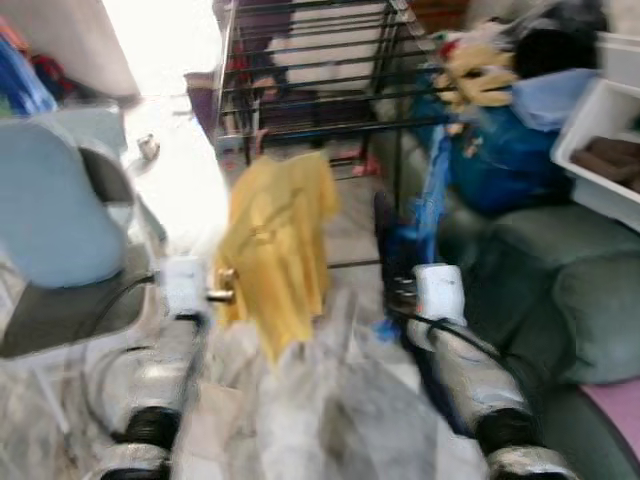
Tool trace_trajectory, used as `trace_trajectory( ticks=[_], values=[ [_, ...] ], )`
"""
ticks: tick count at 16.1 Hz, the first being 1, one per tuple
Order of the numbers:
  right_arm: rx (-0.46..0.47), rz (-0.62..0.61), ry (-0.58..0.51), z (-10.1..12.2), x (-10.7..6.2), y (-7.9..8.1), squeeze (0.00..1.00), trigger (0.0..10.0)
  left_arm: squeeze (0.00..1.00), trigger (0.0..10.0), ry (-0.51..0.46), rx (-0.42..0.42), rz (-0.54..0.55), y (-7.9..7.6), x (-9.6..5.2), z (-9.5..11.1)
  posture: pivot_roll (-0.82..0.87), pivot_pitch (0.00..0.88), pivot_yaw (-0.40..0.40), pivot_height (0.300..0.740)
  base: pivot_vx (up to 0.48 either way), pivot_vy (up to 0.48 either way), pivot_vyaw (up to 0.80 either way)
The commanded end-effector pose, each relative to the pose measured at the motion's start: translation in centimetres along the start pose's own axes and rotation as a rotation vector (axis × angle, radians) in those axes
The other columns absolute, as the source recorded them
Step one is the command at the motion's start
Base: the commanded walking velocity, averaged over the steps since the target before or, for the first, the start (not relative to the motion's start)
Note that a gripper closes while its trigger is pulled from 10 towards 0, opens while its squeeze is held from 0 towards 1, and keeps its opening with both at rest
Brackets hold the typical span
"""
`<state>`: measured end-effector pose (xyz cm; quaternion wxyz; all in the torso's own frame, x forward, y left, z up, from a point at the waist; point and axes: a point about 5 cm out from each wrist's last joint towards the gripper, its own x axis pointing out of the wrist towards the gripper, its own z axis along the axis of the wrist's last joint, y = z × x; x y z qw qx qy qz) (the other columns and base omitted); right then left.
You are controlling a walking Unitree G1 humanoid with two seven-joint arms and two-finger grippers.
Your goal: Hang hanger
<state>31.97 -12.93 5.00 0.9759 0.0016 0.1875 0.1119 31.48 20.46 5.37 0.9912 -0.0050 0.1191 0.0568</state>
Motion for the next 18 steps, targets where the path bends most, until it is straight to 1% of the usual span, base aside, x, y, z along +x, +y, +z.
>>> trace_trajectory(
  ticks=[1, 3, 6, 7, 10, 11, 15, 17, 18],
  values=[
    [-0.015, -0.014, -0.036, 1.2, 0.1, -0.7, 0.00, 10.0, 0.00, 10.0, -0.019, 0.011, -0.037, -1.0, 0.1, 0.4, -0.12, 0.000, 0.078, 0.740, 0.307, 0.368, 0.00],
    [-0.016, -0.027, -0.034, 1.2, 0.1, -0.8, 0.00, 10.0, 0.00, 10.0, -0.010, 0.022, -0.049, -1.1, 0.2, 0.4, -0.12, 0.000, 0.079, 0.740, 0.379, 0.292, 0.00],
    [-0.005, -0.112, -0.061, 1.7, -0.1, -1.7, 0.00, 10.0, 0.00, 10.0, -0.012, 0.022, -0.062, -1.2, 0.2, 0.4, -0.12, 0.000, 0.080, 0.740, 0.474, 0.000, 0.00],
    [-0.019, -0.158, -0.094, 2.2, -0.2, -2.1, 0.00, 10.0, 0.00, 10.0, -0.008, 0.022, -0.070, -1.3, 0.2, 0.3, -0.12, 0.000, 0.082, 0.740, 0.480, 0.000, 0.00],
    [-0.039, -0.215, -0.120, 2.6, -0.4, -2.7, 0.00, 10.0, 0.00, 10.0, -0.003, 0.022, -0.078, -1.4, 0.2, 0.3, -0.12, 0.000, 0.082, 0.740, 0.480, 0.000, 0.00],
    [-0.039, -0.251, -0.133, 3.0, -0.4, -3.1, 0.00, 10.0, 0.00, 10.0, 0.000, 0.026, -0.084, -1.5, 0.2, 0.2, -0.12, 0.000, 0.081, 0.740, 0.480, 0.000, 0.00],
    [-0.047, -0.269, -0.140, 3.8, -0.1, -4.0, 0.00, 10.0, 0.00, 10.0, 0.005, 0.020, -0.086, -1.7, 0.3, 0.2, -0.12, 0.000, 0.077, 0.740, 0.480, 0.000, 0.00],
    [-0.060, -0.253, -0.150, 4.2, 0.0, -3.9, 0.00, 10.0, 0.00, 10.0, 0.010, 0.013, -0.081, -1.6, 0.3, 0.1, -0.12, 0.000, 0.077, 0.740, 0.441, 0.000, 0.00],
    [-0.064, -0.238, -0.157, 4.4, 0.1, -3.8, 0.00, 10.0, 0.00, 10.0, 0.013, 0.008, -0.073, -1.5, 0.3, 0.1, -0.12, 0.000, 0.078, 0.740, 0.000, 0.000, 0.00]
  ],
)
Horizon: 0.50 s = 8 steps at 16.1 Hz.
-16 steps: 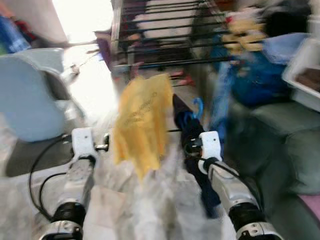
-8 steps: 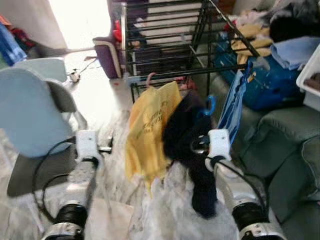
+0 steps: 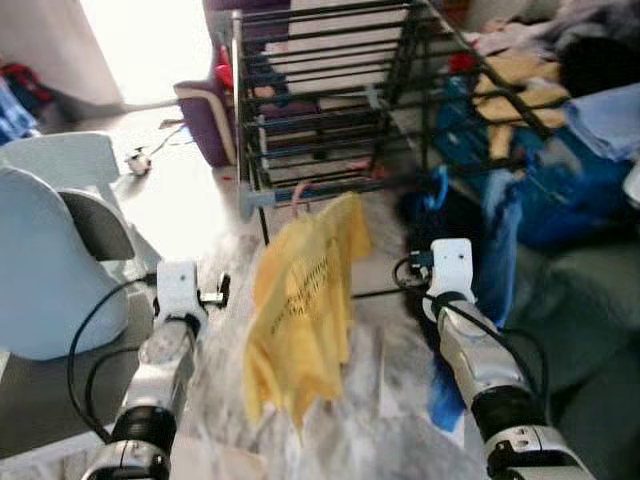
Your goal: Hang hanger
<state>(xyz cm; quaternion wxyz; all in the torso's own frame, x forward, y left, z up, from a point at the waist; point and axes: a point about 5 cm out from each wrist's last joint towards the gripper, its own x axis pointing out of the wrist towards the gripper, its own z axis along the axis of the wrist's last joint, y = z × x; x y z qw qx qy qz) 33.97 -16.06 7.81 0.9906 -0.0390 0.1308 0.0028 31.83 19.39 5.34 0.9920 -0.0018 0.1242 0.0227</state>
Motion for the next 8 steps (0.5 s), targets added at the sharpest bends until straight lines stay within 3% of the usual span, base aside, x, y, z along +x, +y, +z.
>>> trace_trajectory(
  ticks=[1, 4, 6, 8],
  values=[
    [-0.007, 0.006, -0.048, 1.2, 0.3, -0.4, 0.00, 10.0, 0.00, 10.0, 0.004, -0.009, -0.004, -0.4, 0.1, 0.0, -0.12, 0.000, 0.077, 0.740, 0.000, 0.000, 0.00],
    [-0.002, 0.054, -0.011, 1.0, 0.5, 0.0, 0.00, 10.0, 0.00, 10.0, 0.006, -0.008, -0.005, -0.4, 0.1, 0.0, -0.12, 0.000, 0.080, 0.740, 0.000, 0.000, 0.00],
    [-0.071, 0.120, -0.016, 1.2, 0.6, 0.6, 0.00, 10.0, 0.00, 10.0, 0.012, -0.008, -0.004, -0.3, 0.1, 0.0, -0.12, 0.000, 0.084, 0.740, 0.000, 0.000, 0.00],
    [-0.060, 0.160, 0.036, 0.9, 0.7, 0.9, 0.00, 10.0, 0.00, 10.0, 0.014, -0.011, -0.002, -0.4, 0.2, 0.0, -0.12, 0.000, 0.083, 0.740, 0.000, 0.000, 0.00]
  ],
)
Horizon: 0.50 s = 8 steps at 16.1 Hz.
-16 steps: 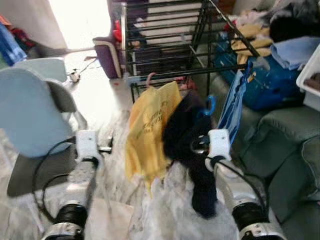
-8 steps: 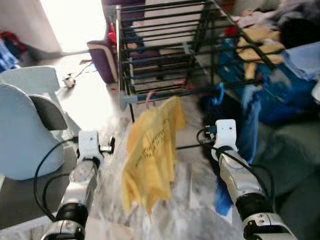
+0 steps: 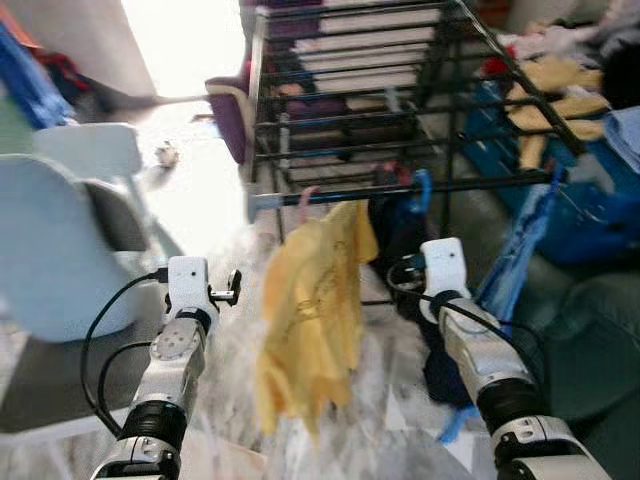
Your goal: Hang hanger
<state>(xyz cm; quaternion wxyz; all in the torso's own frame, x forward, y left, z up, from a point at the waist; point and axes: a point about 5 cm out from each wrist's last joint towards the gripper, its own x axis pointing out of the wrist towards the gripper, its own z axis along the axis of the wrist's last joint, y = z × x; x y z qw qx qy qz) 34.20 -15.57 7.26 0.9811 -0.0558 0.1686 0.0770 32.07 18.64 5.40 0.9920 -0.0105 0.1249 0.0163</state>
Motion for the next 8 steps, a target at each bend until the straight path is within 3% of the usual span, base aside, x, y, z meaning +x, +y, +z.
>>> trace_trajectory(
  ticks=[1, 8],
  values=[
    [0.010, 0.029, -0.022, 1.3, 0.4, 0.3, 0.00, 10.0, 0.00, 10.0, 0.011, 0.004, 0.014, 0.4, 0.0, -0.1, -0.12, 0.000, 0.083, 0.740, 0.000, 0.000, 0.00],
    [0.063, -0.100, 0.030, 3.6, 1.2, -3.9, 0.00, 10.0, 0.00, 10.0, 0.019, -0.011, 0.026, 0.5, 0.1, -0.1, -0.12, 0.000, 0.079, 0.740, 0.000, 0.000, 0.00]
  ],
)
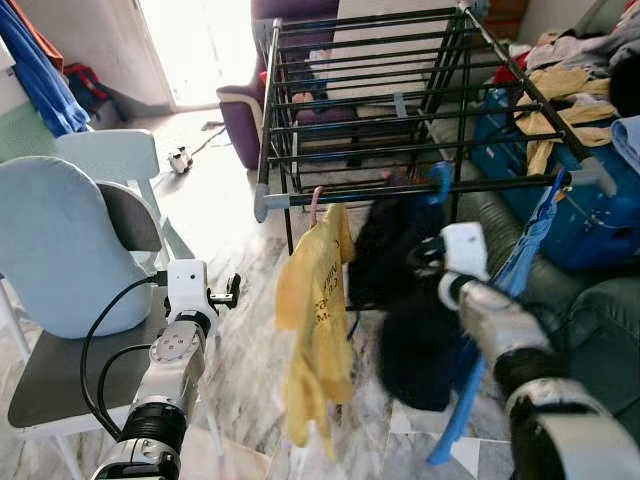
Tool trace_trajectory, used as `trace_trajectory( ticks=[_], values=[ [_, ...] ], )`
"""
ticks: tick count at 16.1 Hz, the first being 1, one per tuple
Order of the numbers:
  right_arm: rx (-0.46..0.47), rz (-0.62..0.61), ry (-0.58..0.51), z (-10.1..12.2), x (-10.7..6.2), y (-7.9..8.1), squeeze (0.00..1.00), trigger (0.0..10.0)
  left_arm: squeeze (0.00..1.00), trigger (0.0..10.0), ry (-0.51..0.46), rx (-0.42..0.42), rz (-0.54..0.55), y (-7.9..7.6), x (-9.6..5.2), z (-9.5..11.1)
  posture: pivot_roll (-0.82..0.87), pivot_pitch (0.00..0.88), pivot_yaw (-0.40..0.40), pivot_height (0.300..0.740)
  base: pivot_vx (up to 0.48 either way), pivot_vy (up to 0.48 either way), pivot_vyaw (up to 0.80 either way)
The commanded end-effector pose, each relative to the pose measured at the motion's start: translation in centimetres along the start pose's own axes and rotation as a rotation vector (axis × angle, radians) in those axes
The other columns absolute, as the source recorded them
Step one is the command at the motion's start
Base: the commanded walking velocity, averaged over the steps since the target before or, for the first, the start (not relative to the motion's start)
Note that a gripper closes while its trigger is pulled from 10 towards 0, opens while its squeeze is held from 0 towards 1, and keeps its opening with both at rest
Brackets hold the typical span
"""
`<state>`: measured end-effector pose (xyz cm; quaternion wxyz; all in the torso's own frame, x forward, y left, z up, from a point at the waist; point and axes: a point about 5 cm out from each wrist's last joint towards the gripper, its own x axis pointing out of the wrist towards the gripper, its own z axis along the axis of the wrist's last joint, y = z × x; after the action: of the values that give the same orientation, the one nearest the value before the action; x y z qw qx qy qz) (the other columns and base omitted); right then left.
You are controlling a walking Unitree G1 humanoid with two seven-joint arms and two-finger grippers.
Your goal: Hang hanger
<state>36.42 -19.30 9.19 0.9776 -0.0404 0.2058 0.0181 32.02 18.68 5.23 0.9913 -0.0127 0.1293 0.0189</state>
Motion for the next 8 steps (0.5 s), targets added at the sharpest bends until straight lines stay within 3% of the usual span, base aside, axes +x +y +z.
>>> trace_trajectory(
  ticks=[1, 6, 8],
  values=[
    [0.030, -0.005, -0.017, 1.5, 0.2, -0.2, 0.00, 10.0, 0.00, 10.0, 0.010, -0.008, 0.023, 0.5, 0.1, 0.1, -0.12, 0.000, 0.079, 0.740, 0.000, 0.000, 0.00],
    [0.106, 0.045, 0.122, -1.2, 0.1, -0.7, 0.00, 10.0, 0.00, 10.0, 0.016, -0.014, 0.025, 0.5, 0.1, 0.0, -0.12, 0.000, 0.076, 0.740, 0.000, 0.000, 0.00],
    [0.070, 0.062, 0.153, -2.2, -0.1, -0.4, 0.00, 10.0, 0.00, 10.0, 0.025, -0.013, 0.019, 0.4, 0.1, -0.1, -0.12, 0.000, 0.076, 0.740, 0.000, 0.000, 0.00]
  ],
)
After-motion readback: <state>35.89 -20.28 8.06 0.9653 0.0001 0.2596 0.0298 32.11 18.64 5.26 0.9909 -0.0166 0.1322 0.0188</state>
